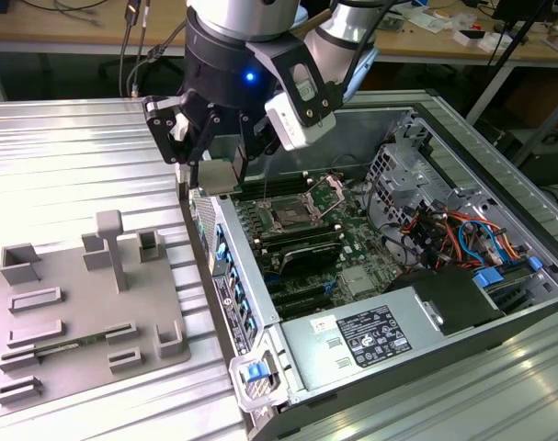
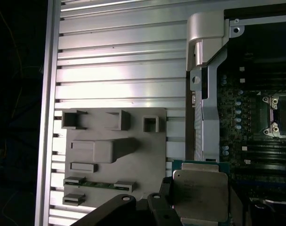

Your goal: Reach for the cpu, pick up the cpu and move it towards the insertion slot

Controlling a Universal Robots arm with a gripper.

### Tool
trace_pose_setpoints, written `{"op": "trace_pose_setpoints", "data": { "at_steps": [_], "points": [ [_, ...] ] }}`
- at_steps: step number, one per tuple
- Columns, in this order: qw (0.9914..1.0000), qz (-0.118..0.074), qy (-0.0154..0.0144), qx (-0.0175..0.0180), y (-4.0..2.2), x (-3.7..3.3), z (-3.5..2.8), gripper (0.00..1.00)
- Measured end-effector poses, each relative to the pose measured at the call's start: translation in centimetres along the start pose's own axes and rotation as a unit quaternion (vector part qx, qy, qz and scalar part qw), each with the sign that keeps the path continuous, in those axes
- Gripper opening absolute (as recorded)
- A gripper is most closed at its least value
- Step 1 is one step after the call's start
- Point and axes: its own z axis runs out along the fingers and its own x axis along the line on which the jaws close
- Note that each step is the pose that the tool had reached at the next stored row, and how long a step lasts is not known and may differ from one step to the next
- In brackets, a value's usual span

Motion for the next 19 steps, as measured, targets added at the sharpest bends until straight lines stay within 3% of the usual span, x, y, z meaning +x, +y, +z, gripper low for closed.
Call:
{"op": "trace_pose_setpoints", "data": {
  "at_steps": [19],
  "points": [
    [1.00000, 0.000, 0.0000, 0.0010, 0.02, -0.96, 0.07, 0.55]
  ]
}}
